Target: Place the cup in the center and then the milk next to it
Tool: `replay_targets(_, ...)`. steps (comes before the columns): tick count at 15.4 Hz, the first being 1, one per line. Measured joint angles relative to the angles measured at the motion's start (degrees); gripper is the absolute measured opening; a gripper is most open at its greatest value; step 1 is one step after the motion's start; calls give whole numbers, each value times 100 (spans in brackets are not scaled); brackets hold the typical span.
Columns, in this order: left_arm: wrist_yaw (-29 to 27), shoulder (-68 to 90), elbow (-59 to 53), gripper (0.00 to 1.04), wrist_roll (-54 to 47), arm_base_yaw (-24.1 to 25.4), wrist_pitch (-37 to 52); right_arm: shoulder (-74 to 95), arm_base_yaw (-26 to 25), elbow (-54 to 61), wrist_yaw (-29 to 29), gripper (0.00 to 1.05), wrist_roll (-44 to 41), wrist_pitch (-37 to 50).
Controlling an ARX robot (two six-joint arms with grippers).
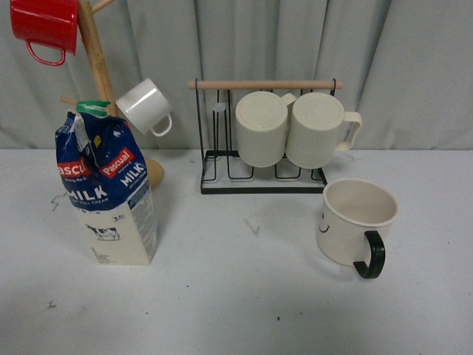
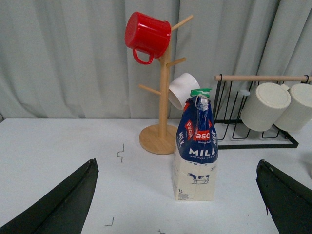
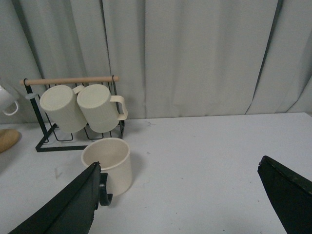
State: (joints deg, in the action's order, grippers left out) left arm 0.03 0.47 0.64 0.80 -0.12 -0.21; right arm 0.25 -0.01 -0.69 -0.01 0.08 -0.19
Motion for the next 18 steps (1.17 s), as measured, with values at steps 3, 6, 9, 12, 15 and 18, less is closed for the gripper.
replay_targets(3, 0, 0, 0, 98, 0, 0, 0, 0, 0, 0, 0, 98, 0, 0)
replay_targets(6, 0, 0, 0, 98, 0, 0, 0, 0, 0, 0, 0, 98, 0, 0)
replay_targets(9, 0, 0, 0, 98, 0, 0, 0, 0, 0, 0, 0, 98, 0, 0)
replay_targets(12, 0, 0, 0, 98, 0, 0, 0, 0, 0, 0, 0, 98, 0, 0)
replay_targets(15, -13, 0, 0, 98, 0, 7, 4, 2476, -1226, -737, -2581, 98, -195, 509)
replay_targets(18, -4, 0, 0, 98, 0, 7, 2, 6258, -1014, -2037, -1860, 98, 162, 2914)
